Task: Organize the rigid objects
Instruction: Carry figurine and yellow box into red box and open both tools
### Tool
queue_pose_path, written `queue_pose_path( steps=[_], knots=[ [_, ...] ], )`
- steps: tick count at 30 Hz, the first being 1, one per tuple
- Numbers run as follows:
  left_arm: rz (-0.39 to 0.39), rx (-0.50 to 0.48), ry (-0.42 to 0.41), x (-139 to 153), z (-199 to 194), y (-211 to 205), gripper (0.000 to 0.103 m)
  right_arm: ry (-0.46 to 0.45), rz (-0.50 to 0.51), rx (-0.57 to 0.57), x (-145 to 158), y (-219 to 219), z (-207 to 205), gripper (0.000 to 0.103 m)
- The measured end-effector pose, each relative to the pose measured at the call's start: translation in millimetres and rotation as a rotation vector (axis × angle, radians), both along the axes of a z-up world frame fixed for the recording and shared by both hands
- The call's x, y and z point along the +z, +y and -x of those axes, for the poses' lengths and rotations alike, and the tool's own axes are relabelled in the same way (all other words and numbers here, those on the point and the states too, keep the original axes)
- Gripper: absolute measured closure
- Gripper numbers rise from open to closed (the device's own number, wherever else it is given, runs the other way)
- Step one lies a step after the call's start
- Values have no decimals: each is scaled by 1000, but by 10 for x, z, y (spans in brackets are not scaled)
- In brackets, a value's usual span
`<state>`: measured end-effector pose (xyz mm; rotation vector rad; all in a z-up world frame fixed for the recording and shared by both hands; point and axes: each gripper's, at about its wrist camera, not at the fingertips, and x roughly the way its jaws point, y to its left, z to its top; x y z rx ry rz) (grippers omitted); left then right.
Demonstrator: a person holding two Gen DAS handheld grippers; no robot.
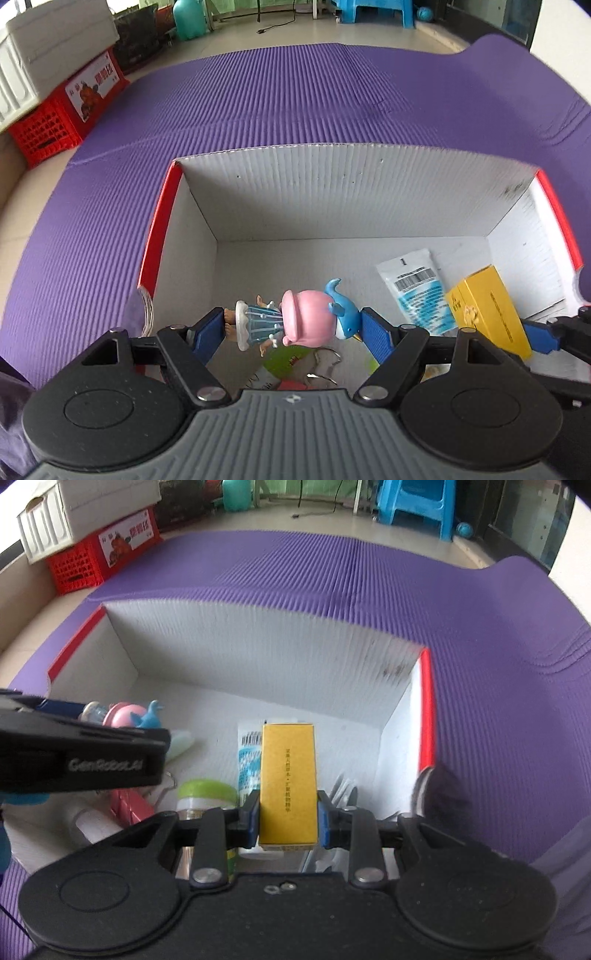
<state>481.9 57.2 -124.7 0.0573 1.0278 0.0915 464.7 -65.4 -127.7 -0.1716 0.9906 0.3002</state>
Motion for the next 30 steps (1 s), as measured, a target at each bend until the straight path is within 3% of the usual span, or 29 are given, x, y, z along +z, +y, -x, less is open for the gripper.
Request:
queue_pose_path(
  steps=[11, 15, 20, 30],
  knots=[
    [-143, -77, 43, -171, 15, -213, 24, 31, -12, 10, -59, 15, 64, 71],
    [-117, -66, 61, -197, 20, -198, 24, 29, -30, 25, -31, -20, 93, 66],
    [-110, -55, 88, -192, 15, -190, 24, 17, -28, 56, 8, 31, 160, 53],
    [-22, -14, 44, -90, 131, -97, 24, -26, -40, 59, 145, -11, 343, 40]
  ],
)
